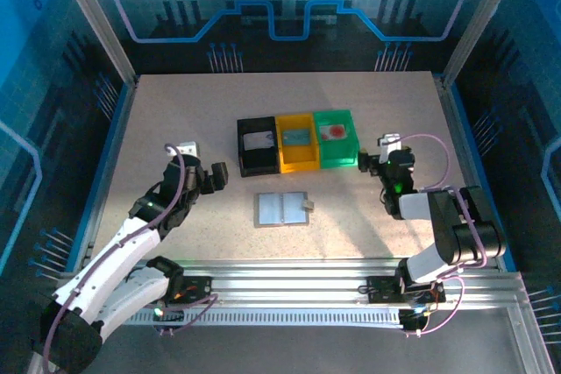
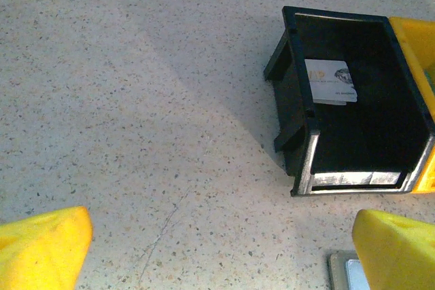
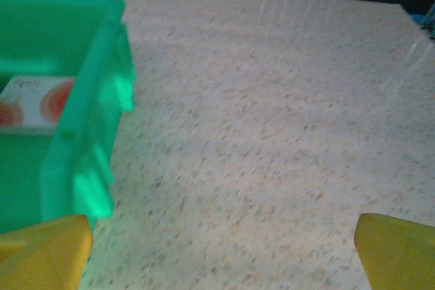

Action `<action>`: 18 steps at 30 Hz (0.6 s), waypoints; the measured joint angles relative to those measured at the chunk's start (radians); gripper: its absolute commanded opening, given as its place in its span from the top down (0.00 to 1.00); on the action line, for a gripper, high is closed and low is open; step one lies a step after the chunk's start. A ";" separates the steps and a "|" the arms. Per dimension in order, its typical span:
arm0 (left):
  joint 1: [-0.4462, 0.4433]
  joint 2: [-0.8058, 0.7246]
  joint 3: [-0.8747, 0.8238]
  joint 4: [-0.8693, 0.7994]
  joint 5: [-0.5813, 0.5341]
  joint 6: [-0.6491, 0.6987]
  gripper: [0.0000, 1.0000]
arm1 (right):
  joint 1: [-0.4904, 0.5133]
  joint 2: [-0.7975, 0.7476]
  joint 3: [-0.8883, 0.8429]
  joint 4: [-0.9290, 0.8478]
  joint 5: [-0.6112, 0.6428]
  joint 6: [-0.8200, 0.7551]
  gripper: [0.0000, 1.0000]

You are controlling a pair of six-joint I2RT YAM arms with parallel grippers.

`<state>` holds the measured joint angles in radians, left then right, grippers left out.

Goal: Take the credit cards out of the card holder

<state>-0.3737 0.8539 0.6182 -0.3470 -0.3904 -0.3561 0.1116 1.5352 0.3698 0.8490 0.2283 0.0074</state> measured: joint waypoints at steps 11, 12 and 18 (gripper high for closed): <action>0.100 0.165 -0.005 0.176 -0.082 0.112 0.01 | -0.011 0.006 0.000 0.036 0.006 0.003 0.00; 0.117 0.184 -0.011 0.204 -0.082 0.121 0.01 | -0.011 0.006 0.000 0.036 0.006 0.003 0.00; 0.206 0.296 -0.037 0.335 -0.042 0.129 0.01 | -0.011 0.006 0.000 0.036 0.006 0.003 0.00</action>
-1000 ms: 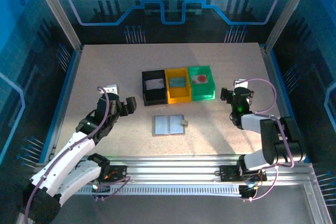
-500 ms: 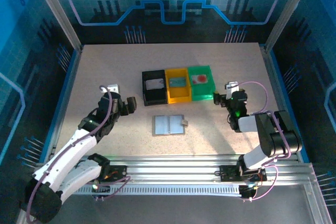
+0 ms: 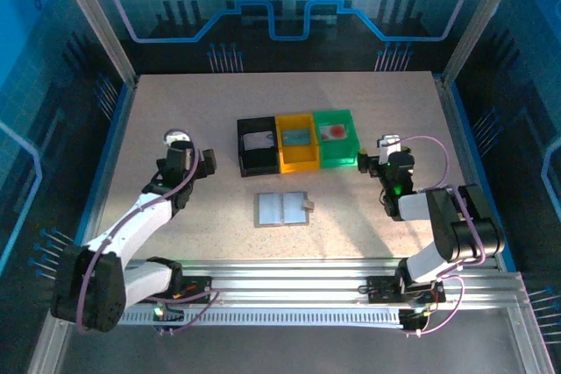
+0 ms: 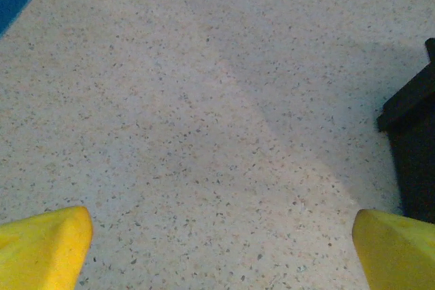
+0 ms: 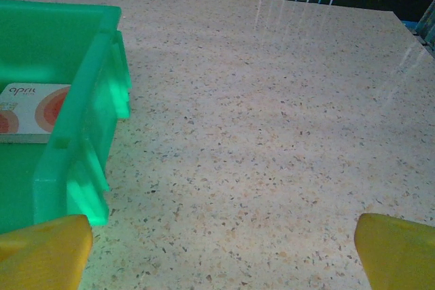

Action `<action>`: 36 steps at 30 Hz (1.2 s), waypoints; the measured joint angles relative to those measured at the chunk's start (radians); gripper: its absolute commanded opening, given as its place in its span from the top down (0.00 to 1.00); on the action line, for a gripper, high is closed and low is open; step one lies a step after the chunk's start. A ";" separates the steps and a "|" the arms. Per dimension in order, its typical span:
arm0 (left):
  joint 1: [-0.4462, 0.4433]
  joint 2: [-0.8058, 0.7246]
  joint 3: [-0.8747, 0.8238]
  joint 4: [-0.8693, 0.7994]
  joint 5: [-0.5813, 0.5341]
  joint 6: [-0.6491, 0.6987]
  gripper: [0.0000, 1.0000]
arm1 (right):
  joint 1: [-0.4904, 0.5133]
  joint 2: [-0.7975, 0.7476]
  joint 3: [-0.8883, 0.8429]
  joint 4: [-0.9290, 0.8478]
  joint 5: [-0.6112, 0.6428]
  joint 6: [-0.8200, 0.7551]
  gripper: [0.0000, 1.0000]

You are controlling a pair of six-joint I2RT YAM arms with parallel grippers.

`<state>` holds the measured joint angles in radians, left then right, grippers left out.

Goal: Take the credit cards out of the card holder

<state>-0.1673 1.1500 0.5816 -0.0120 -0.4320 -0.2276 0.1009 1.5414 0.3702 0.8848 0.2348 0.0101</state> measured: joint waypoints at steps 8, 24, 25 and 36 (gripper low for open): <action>0.053 0.066 -0.120 0.300 0.048 0.082 0.01 | 0.000 0.000 0.000 0.000 0.000 0.000 0.00; 0.078 0.327 -0.162 0.723 0.116 0.211 0.01 | 0.000 0.000 0.000 0.000 0.000 0.000 0.00; 0.083 0.341 -0.162 0.733 0.121 0.212 0.01 | 0.000 0.000 0.000 0.000 0.000 0.000 0.00; 0.129 0.382 -0.175 0.837 0.209 0.209 0.01 | 0.000 0.000 0.000 0.000 0.000 0.000 0.00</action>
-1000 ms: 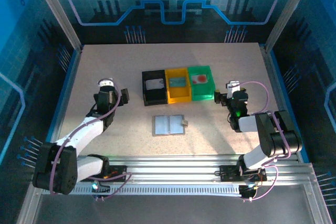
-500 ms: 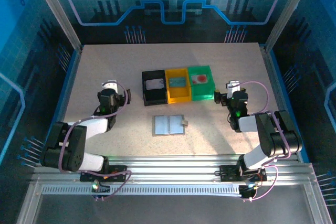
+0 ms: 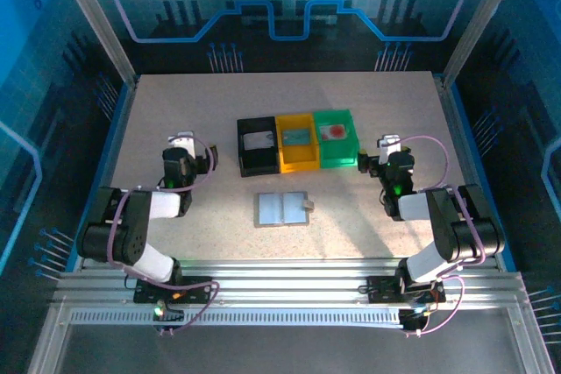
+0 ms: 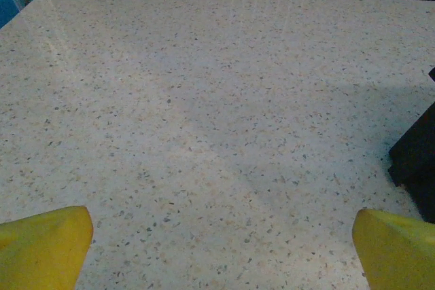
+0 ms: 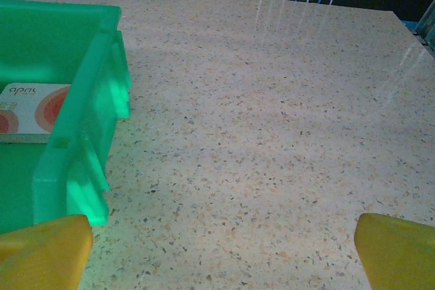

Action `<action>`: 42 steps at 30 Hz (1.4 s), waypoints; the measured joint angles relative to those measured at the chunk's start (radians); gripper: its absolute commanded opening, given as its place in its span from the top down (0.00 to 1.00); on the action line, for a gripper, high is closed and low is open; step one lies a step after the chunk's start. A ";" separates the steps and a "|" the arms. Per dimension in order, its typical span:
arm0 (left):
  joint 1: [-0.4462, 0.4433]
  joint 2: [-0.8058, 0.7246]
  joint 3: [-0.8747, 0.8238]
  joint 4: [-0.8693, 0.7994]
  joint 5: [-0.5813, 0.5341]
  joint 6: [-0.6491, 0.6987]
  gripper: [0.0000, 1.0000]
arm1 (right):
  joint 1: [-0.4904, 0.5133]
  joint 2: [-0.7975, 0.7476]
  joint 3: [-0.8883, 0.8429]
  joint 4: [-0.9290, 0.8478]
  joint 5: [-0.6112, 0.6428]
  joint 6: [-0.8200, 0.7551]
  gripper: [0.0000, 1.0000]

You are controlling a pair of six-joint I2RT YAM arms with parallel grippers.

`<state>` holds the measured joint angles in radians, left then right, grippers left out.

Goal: Take the credit cards out of the card holder

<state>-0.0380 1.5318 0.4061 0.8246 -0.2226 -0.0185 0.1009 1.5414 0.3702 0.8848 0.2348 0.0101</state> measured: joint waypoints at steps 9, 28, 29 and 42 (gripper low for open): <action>0.001 0.008 -0.027 0.076 -0.009 -0.005 0.01 | 0.000 0.000 0.000 0.000 0.000 0.000 0.00; -0.010 0.012 -0.030 0.099 -0.051 -0.004 0.01 | 0.000 0.000 0.000 0.000 0.000 0.000 0.00; -0.010 0.012 -0.030 0.099 -0.051 -0.004 0.01 | 0.000 0.000 0.000 0.000 0.000 0.000 0.00; -0.010 0.012 -0.030 0.100 -0.051 -0.004 0.01 | 0.000 0.000 0.000 0.000 0.000 0.000 0.00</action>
